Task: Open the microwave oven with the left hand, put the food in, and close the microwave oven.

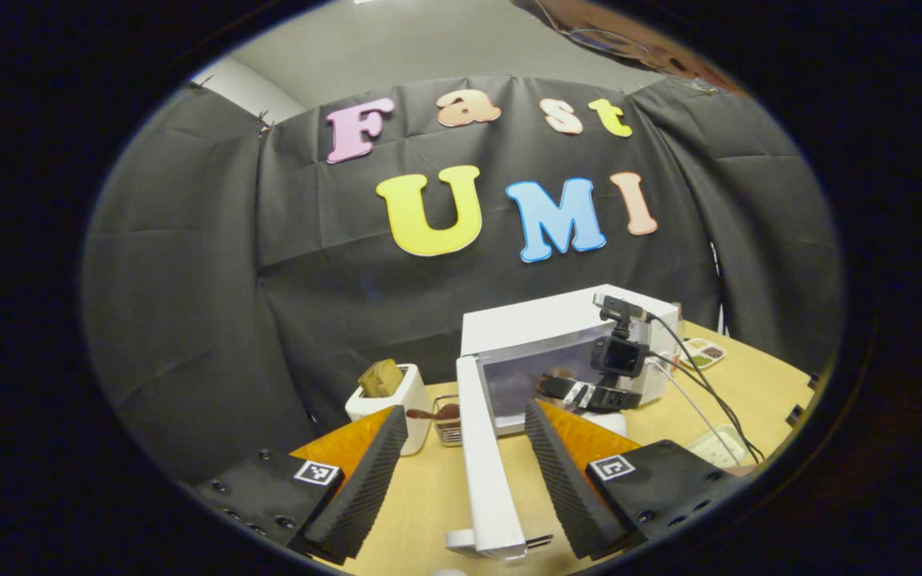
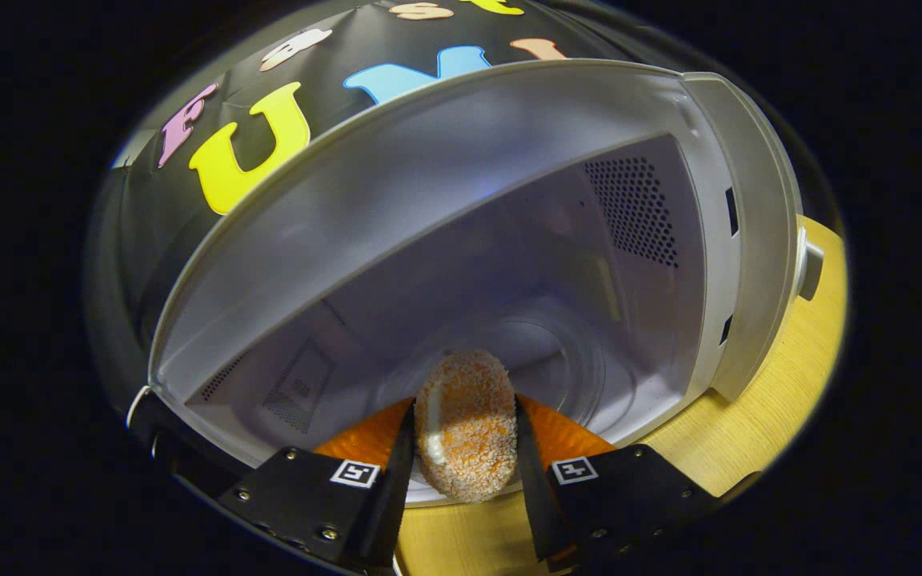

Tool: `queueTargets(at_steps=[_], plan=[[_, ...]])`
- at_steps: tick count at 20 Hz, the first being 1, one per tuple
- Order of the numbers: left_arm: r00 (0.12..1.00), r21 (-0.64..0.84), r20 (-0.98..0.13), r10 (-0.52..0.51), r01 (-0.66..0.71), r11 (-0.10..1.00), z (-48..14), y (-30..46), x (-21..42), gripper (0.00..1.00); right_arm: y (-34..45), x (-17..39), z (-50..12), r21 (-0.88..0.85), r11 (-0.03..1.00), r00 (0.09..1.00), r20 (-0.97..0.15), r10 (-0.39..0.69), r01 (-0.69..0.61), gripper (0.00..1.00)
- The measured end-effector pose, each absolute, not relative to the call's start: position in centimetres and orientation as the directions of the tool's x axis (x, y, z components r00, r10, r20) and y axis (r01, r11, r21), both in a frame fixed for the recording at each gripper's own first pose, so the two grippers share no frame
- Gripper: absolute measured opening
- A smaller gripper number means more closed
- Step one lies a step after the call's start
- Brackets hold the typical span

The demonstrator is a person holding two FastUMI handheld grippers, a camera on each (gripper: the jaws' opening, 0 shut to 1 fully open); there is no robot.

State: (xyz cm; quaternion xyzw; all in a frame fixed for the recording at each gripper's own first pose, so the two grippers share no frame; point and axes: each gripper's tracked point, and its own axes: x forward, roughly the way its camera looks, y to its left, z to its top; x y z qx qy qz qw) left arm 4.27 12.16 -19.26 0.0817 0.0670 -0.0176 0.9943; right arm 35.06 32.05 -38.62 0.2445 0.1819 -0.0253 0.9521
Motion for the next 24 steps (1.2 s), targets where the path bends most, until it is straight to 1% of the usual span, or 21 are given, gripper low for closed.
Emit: queueTargets(at_steps=[2,3,4,5,6,7,8,9,10,11,12,14,16,18,19,20,22,24], plan=[[0.99,0.17,-0.143,-0.009,0.033,0.985,-19.8,12.8,4.4,0.98,32.1,35.4,-39.3,0.451,0.88,0.931,-0.363,0.027,0.15,0.63],[0.989,0.176,-0.145,-0.003,0.029,0.984,-19.9,13.0,4.5,1.0,31.9,35.6,-39.2,0.45,0.88,0.934,-0.357,0.02,0.154,0.63],[0.989,0.176,-0.146,0.003,0.023,0.984,-20.2,13.2,4.5,0.98,31.7,35.7,-39.2,0.444,0.881,0.936,-0.352,0.005,0.162,0.63],[0.988,0.169,-0.154,0.0,0.026,0.985,-20.4,13.2,4.5,0.97,31.7,35.7,-39.5,0.439,0.883,0.934,-0.357,0.0,0.167,0.63],[0.988,0.163,-0.154,0.001,0.024,0.986,-20.7,13.1,4.3,0.98,31.8,35.8,-39.7,0.438,0.883,0.932,-0.362,0.004,0.166,0.7],[0.988,0.157,-0.154,-0.001,0.025,0.987,-20.6,13.0,4.3,0.99,31.9,35.6,-40.4,0.434,0.885,0.924,-0.381,0.012,0.167,0.71],[0.989,0.155,-0.15,-0.003,0.027,0.988,-20.5,12.9,4.3,1.0,31.9,35.4,-40.4,0.44,0.885,0.927,-0.374,0.027,0.152,0.78],[0.989,0.157,-0.146,-0.006,0.03,0.987,-20.1,12.7,4.2,0.94,31.7,35.1,-39.9,0.45,0.881,0.928,-0.371,0.034,0.147,0.81],[0.99,0.161,-0.139,-0.007,0.03,0.986,-20.1,12.7,4.0,0.98,31.3,34.8,-39.5,0.46,0.874,0.93,-0.367,0.031,0.153,0.94],[0.991,0.164,-0.132,-0.009,0.031,0.986,-19.8,12.6,3.9,0.97,31.1,34.3,-39.3,0.474,0.867,0.928,-0.371,0.036,0.156,0.98],[0.992,0.164,-0.126,-0.011,0.032,0.986,-19.4,12.5,3.8,1.0,30.7,33.8,-39.0,0.475,0.866,0.925,-0.377,0.036,0.16,0.98],[0.993,0.165,-0.114,-0.015,0.034,0.986,-18.5,12.3,3.5,1.0,29.5,32.6,-37.8,0.469,0.868,0.928,-0.372,0.029,0.161,0.98],[0.995,0.174,-0.098,-0.014,0.031,0.984,-17.9,12.2,3.0,1.0,28.5,31.4,-35.2,0.468,0.873,0.946,-0.322,0.028,0.134,0.98],[0.997,0.172,-0.079,-0.016,0.029,0.985,-16.9,11.9,2.6,0.94,27.3,30.0,-32.7,0.444,0.889,0.958,-0.284,0.027,0.107,0.98],[0.998,0.17,-0.065,-0.021,0.032,0.985,-16.3,11.7,2.4,1.0,26.9,29.1,-31.6,0.433,0.898,0.961,-0.272,0.041,0.084,0.98],[0.998,0.166,-0.054,-0.025,0.033,0.986,-15.7,11.5,2.3,0.97,26.3,28.1,-30.4,0.423,0.904,0.963,-0.265,0.049,0.071,0.98],[0.998,0.154,-0.048,-0.029,0.036,0.987,-15.4,11.1,2.0,1.0,25.1,26.0,-27.7,0.392,0.92,0.971,-0.229,0.07,0.026,0.98],[0.999,0.138,-0.042,-0.031,0.037,0.99,-15.1,11.0,2.0,1.0,23.6,23.9,-25.2,0.349,0.937,0.976,-0.202,0.082,-0.006,0.98]])
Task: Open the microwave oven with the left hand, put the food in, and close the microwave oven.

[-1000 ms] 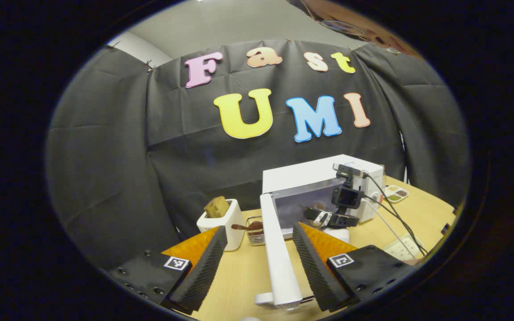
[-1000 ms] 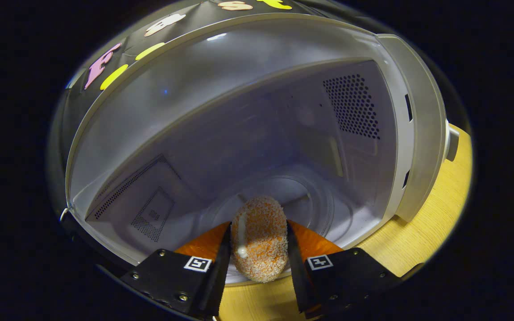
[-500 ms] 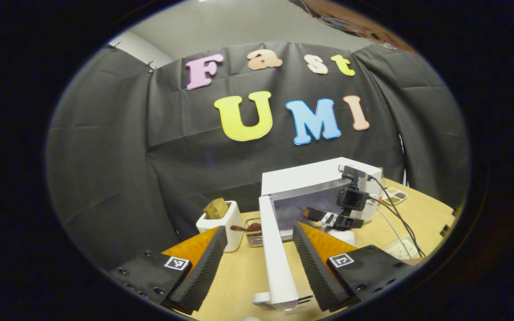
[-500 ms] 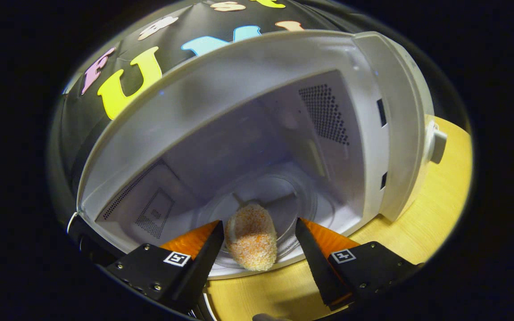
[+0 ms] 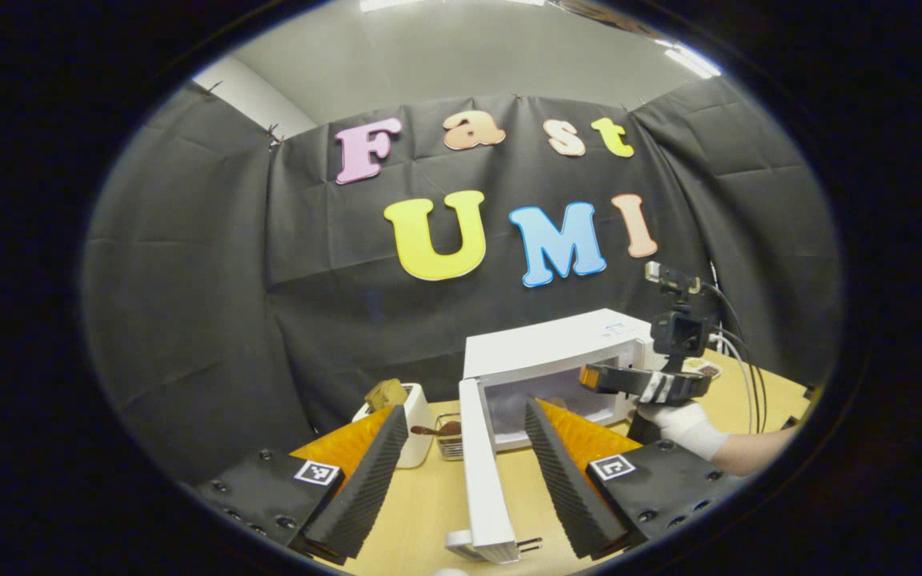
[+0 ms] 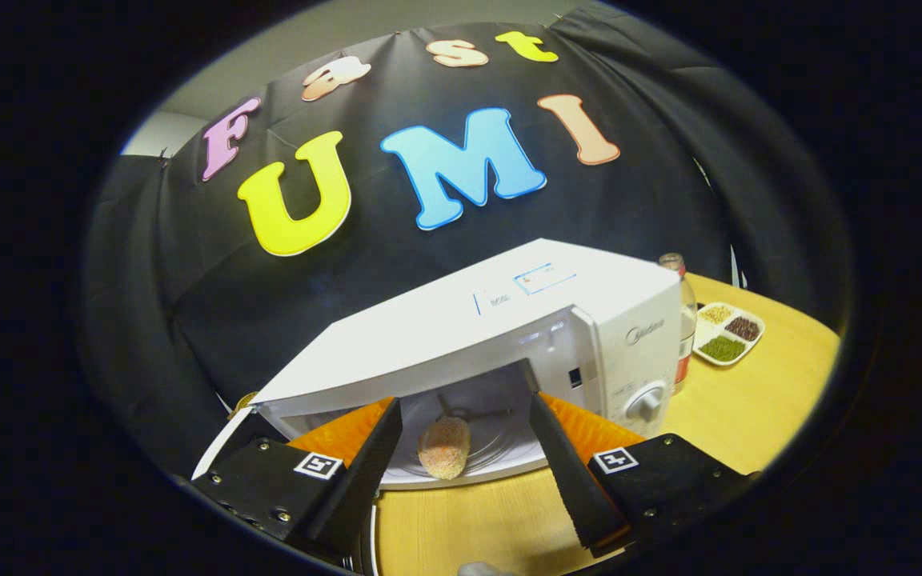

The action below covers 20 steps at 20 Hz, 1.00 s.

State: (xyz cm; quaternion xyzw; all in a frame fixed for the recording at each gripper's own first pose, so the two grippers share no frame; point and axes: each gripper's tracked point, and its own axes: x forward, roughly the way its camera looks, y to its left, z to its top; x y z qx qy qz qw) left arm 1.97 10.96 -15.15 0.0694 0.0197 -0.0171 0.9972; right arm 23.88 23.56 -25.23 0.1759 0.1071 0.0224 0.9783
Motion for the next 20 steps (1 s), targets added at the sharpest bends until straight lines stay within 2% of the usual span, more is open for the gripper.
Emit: queueTargets(at_steps=[5,11,12,14,20], plan=[[1.0,0.138,-0.026,-0.009,0.012,0.99,-14.0,11.5,1.1,1.0,20.2,18.5,-19.4,0.224,0.972,0.984,-0.14,0.107,-0.074,0.98],[1.0,0.151,-0.012,0.02,-0.018,0.988,-13.6,13.3,0.1,1.0,15.9,12.6,-16.2,0.127,0.986,0.985,-0.118,0.124,-0.109,0.98],[0.999,0.151,-0.02,0.026,-0.023,0.988,-13.9,13.6,0.1,0.95,14.8,11.6,-16.2,0.119,0.987,0.985,-0.127,0.12,-0.105,0.98],[0.999,0.143,-0.024,0.029,-0.025,0.989,-14.5,14.1,0.3,1.0,12.1,9.4,-16.3,0.098,0.992,0.987,-0.133,0.092,-0.079,0.98],[0.998,0.152,-0.037,0.051,-0.045,0.987,-15.9,15.5,0.6,1.0,6.0,4.8,-17.5,0.053,0.999,0.984,-0.18,0.007,0.002,0.98]])
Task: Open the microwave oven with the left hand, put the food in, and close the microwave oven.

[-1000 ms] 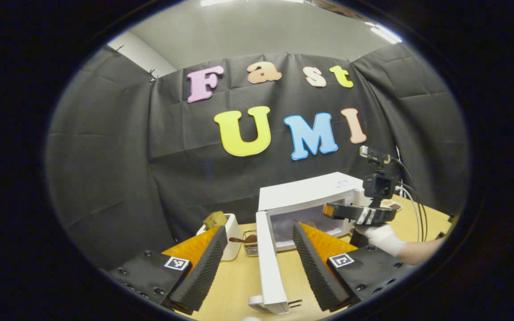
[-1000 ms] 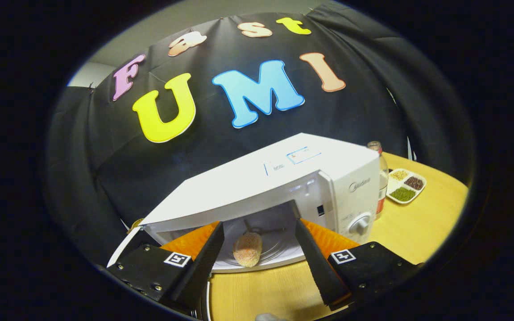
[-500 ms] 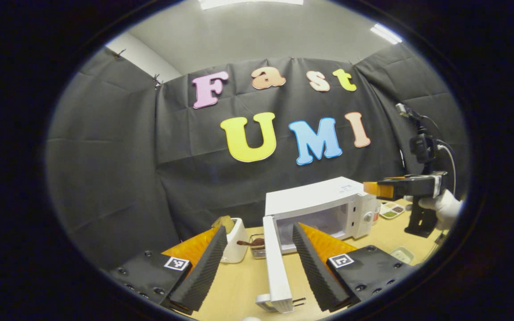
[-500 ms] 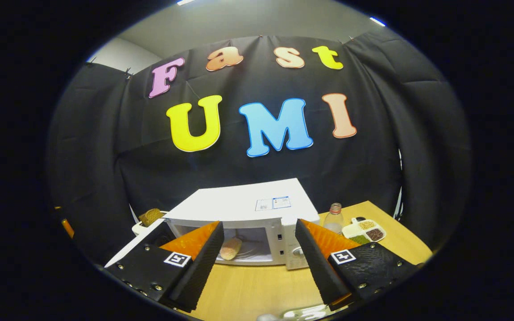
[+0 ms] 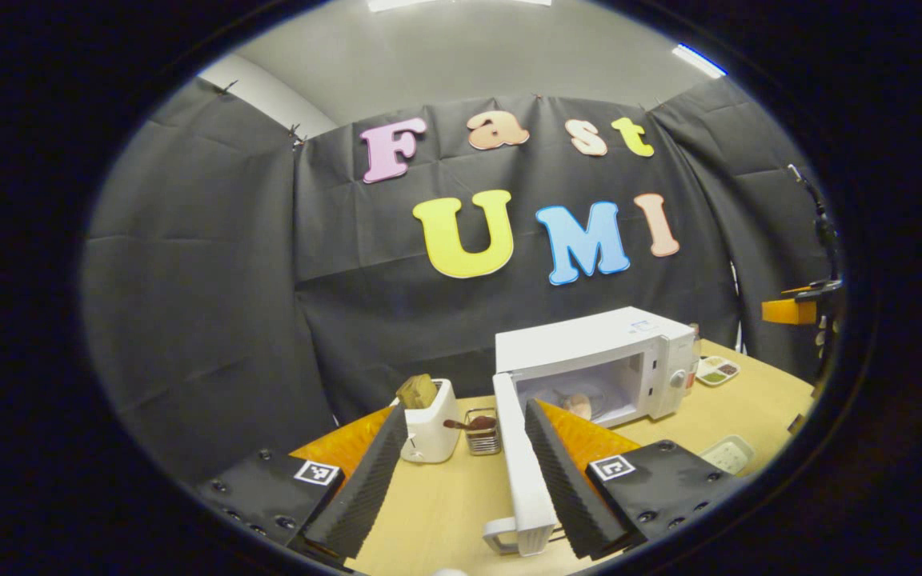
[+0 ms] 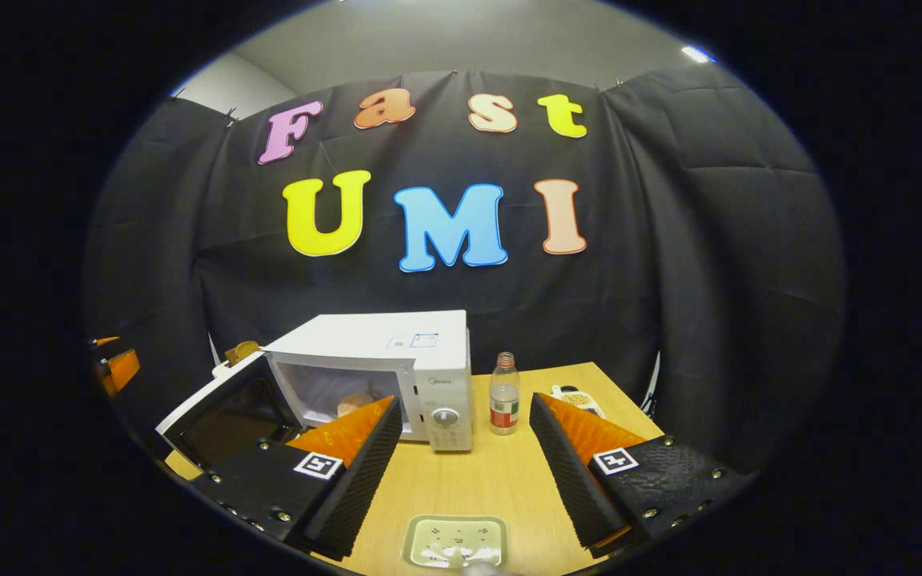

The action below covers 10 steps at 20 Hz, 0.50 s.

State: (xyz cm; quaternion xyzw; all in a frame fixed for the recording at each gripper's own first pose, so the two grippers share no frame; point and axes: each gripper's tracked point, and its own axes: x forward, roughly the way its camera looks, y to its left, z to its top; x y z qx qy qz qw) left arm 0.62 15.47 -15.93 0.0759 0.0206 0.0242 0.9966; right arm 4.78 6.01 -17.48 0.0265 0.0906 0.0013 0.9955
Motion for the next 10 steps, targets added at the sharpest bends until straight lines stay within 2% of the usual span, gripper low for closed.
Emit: queueTargets(at_steps=[1,2,3,4,5,6,7,10], plan=[[0.998,0.152,-0.037,0.054,-0.048,0.987,-16.1,15.7,0.6,1.0,5.6,4.4,-17.4,0.054,0.998,0.982,-0.188,-0.002,0.013,0.98],[0.997,0.152,-0.039,0.061,-0.054,0.987,-16.5,16.0,0.7,1.0,5.3,4.2,-17.4,0.054,0.998,0.981,-0.194,-0.006,0.017,0.93],[0.996,0.149,-0.044,0.072,-0.065,0.987,-17.3,16.8,0.6,1.0,5.1,4.0,-17.5,0.05,0.999,0.979,-0.203,-0.011,0.021,0.98],[0.995,0.141,-0.059,0.085,-0.076,0.987,-18.3,17.5,0.5,1.0,5.0,3.8,-17.4,0.051,0.999,0.977,-0.212,-0.008,0.019,0.93],[0.992,0.13,-0.085,0.098,-0.086,0.988,-19.7,18.4,0.5,1.0,5.1,3.6,-17.1,0.056,0.998,0.976,-0.216,-0.008,0.02,0.98],[0.987,0.128,-0.108,0.118,-0.104,0.986,-21.1,19.4,0.2,0.97,4.9,3.2,-16.7,0.058,0.998,0.977,-0.211,-0.009,0.021,0.98],[0.983,0.136,-0.122,0.134,-0.117,0.984,-22.4,20.5,-0.1,1.0,5.0,3.2,-16.4,0.068,0.998,0.978,-0.209,-0.003,0.018,0.98],[0.961,0.142,-0.201,0.191,-0.164,0.976,-27.2,23.5,-1.3,1.0,5.4,3.1,-16.0,0.053,0.999,0.976,-0.216,0.016,-0.005,0.98]])
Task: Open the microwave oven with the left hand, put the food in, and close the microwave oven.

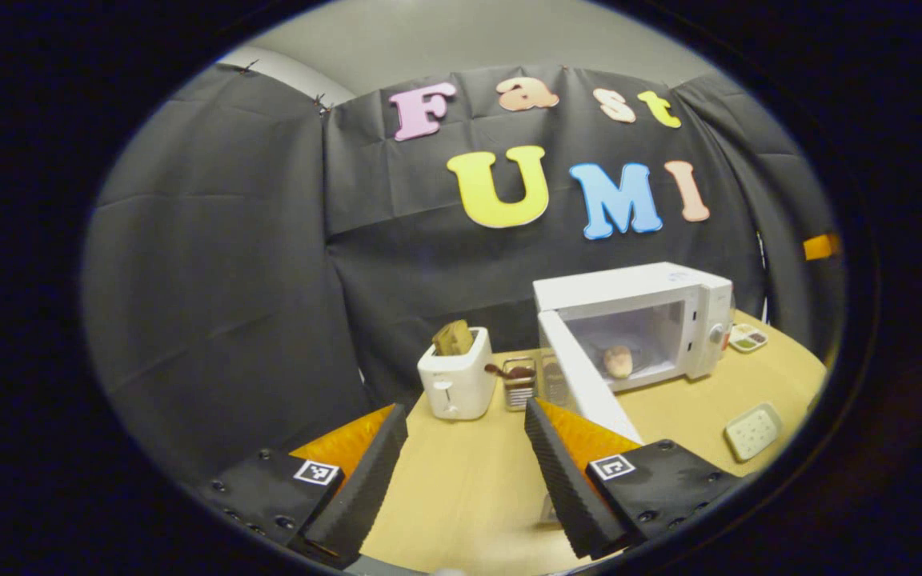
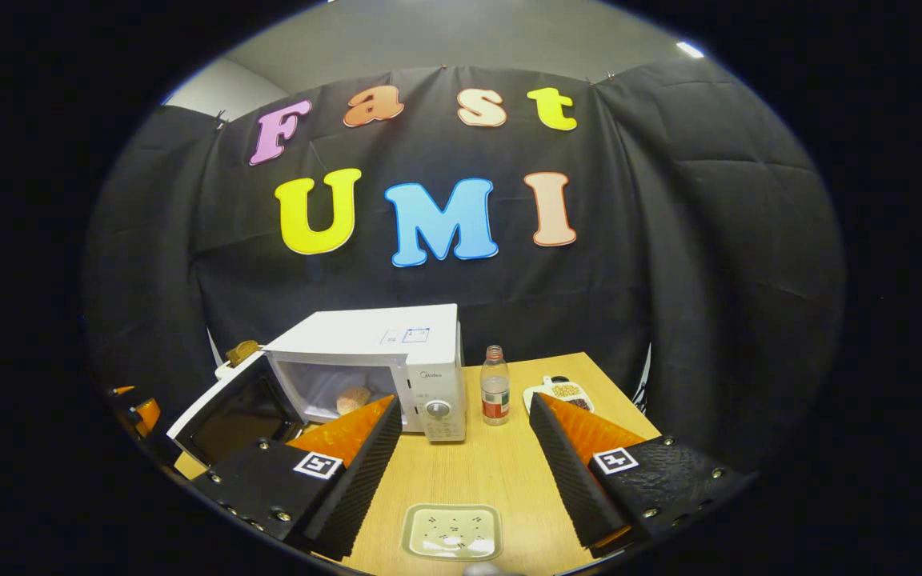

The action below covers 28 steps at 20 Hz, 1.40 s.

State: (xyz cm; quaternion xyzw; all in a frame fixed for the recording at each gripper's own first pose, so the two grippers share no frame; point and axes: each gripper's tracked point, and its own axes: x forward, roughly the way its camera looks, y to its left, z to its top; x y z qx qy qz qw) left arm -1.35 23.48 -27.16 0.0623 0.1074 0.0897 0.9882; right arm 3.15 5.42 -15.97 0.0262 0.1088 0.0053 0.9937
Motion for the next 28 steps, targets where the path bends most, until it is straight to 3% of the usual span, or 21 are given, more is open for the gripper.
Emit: queueTargets(at_steps=[9,28], plan=[[0.931,0.123,-0.316,0.182,-0.15,0.981,-34.6,23.1,-2.5,0.98,7.8,3.3,-16.9,0.06,0.996,0.959,-0.272,0.073,-0.059,0.98],[0.941,0.107,-0.326,0.093,-0.06,0.992,-33.9,14.7,-1.3,0.95,4.1,2.4,-17.4,0.114,0.992,0.945,-0.315,0.084,-0.051,0.98]])
